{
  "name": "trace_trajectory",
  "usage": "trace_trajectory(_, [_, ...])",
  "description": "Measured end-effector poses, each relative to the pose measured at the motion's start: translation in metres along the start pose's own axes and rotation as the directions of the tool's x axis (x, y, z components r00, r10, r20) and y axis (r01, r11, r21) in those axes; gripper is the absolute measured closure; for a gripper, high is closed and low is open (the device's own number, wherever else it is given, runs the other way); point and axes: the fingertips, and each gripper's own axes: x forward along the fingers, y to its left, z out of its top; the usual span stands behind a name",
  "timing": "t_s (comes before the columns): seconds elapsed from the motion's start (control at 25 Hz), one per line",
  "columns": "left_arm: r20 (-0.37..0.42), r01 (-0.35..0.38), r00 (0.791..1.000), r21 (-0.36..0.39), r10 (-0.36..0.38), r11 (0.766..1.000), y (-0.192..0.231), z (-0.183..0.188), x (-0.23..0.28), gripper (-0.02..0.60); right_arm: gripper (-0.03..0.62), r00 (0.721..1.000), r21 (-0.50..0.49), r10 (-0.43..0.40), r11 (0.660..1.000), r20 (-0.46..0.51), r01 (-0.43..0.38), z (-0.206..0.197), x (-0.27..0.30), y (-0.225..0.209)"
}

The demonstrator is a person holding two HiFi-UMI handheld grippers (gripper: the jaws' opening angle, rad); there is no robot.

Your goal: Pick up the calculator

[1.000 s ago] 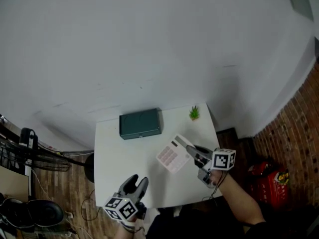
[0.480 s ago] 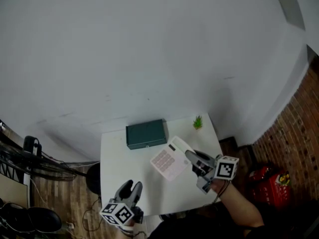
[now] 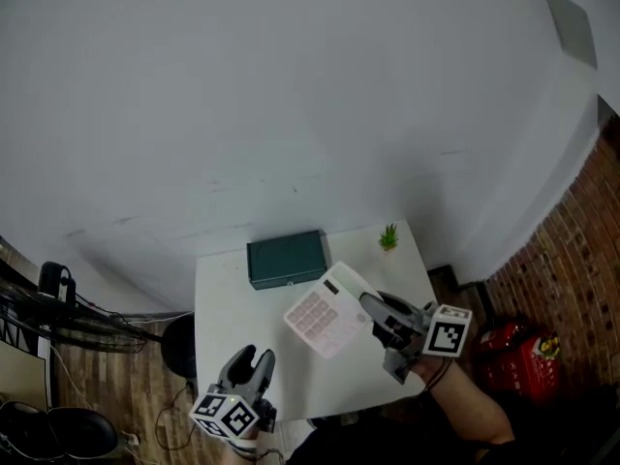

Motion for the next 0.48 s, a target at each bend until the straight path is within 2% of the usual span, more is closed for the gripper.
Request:
trace_trajectory(0.28, [-0.003,0.009,1.0,0.038,-0.009,0.999,0.006,0.007,-0.001,0.388,0.537,0.999,-0.031,-0.033,0.999,-0.02,0.032,-0.007,0.008,-0.005])
trace_trajectory(0.48, [0.004,0.012,1.0,0.028,-0.013,1.0,0.011,0.007,-0.005,0.388,0.537,0.998,-0.023,-0.05,0.998,-0.023,0.05,-0.013,0.007,-0.011])
